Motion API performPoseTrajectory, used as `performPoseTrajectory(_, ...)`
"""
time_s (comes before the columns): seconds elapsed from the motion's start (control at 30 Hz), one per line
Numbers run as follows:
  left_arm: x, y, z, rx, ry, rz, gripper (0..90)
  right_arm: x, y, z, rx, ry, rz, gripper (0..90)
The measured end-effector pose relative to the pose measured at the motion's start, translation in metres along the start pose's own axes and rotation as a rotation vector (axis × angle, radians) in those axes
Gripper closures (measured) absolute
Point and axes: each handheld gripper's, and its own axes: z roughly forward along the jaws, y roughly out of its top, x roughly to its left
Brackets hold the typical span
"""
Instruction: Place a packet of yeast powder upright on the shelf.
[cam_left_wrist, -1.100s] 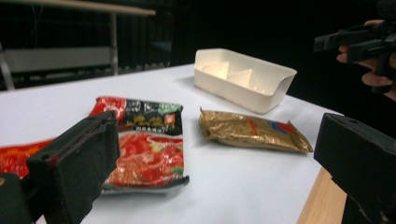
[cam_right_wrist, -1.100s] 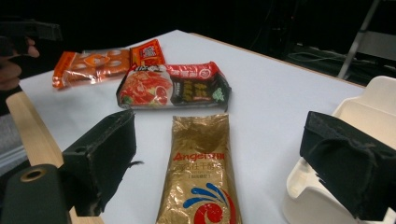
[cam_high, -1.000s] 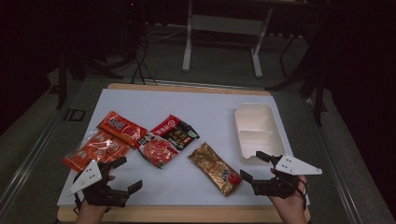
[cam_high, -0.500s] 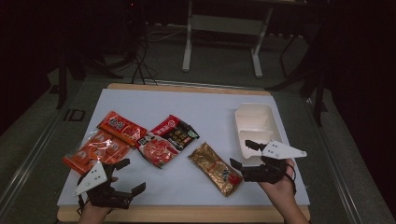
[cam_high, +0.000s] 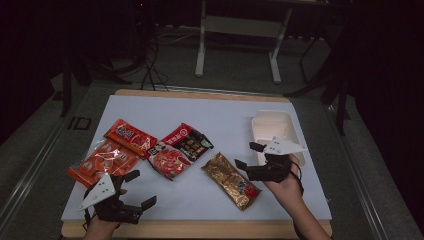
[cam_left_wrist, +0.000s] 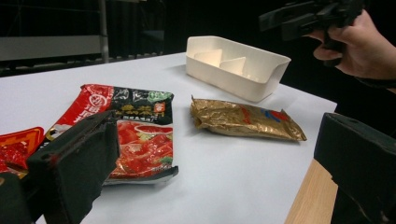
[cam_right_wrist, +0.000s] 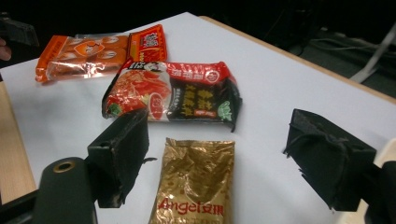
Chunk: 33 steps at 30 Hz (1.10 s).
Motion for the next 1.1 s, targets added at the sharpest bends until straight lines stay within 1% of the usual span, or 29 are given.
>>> performPoseTrajectory(0.17,0.0,-0.001,0.002,0.006,-0.014,-0.001,0.9,-0.006,0.002,0.015,0.033,0.014,0.005,22.8)
performPoseTrajectory(0.33,-0.001,-0.001,0.003,0.014,-0.023,0.002,0.8,-0.013,0.002,0.031,0.051,0.031,0.037,25.4)
performPoseTrajectory(0.57,0.0,-0.001,0.003,0.017,-0.03,-0.004,0.8,-0.016,0.0,0.055,0.086,0.044,0.057,26.6)
performPoseTrajectory(0.67,0.0,-0.001,0.004,0.02,-0.031,0.001,0.9,-0.018,-0.002,0.064,0.114,0.054,0.082,26.6)
performPoseTrajectory(0.73,0.0,-0.001,0.004,0.021,-0.034,0.0,0.9,-0.018,-0.004,0.071,0.133,0.045,0.081,26.8)
performPoseTrajectory(0.77,0.0,-0.001,0.004,0.021,-0.034,0.0,0.9,-0.018,-0.005,0.074,0.149,0.054,0.085,26.8)
performPoseTrajectory(0.83,0.0,-0.001,0.004,0.021,-0.036,0.0,0.9,-0.018,-0.007,0.08,0.166,0.049,0.089,27.5)
performPoseTrajectory(0.87,0.0,-0.002,0.004,0.021,-0.037,-0.001,0.8,-0.018,-0.009,0.083,0.176,0.06,0.098,27.5)
performPoseTrajectory(0.9,0.0,-0.002,0.004,0.021,-0.037,-0.001,0.9,-0.018,-0.01,0.086,0.183,0.057,0.101,27.6)
performPoseTrajectory(0.93,0.0,-0.002,0.004,0.022,-0.038,-0.001,0.9,-0.018,-0.01,0.089,0.194,0.065,0.109,27.5)
performPoseTrajectory(1.0,0.001,-0.002,0.004,0.026,-0.04,-0.001,0.9,-0.018,-0.012,0.094,0.206,0.061,0.115,29.3)
performPoseTrajectory(1.03,0.001,-0.002,0.004,0.026,-0.04,-0.001,0.9,-0.018,-0.013,0.097,0.219,0.067,0.114,30.3)
performPoseTrajectory(1.1,0.001,-0.002,0.004,0.026,-0.043,-0.001,0.9,-0.017,-0.014,0.101,0.235,0.053,0.102,33.0)
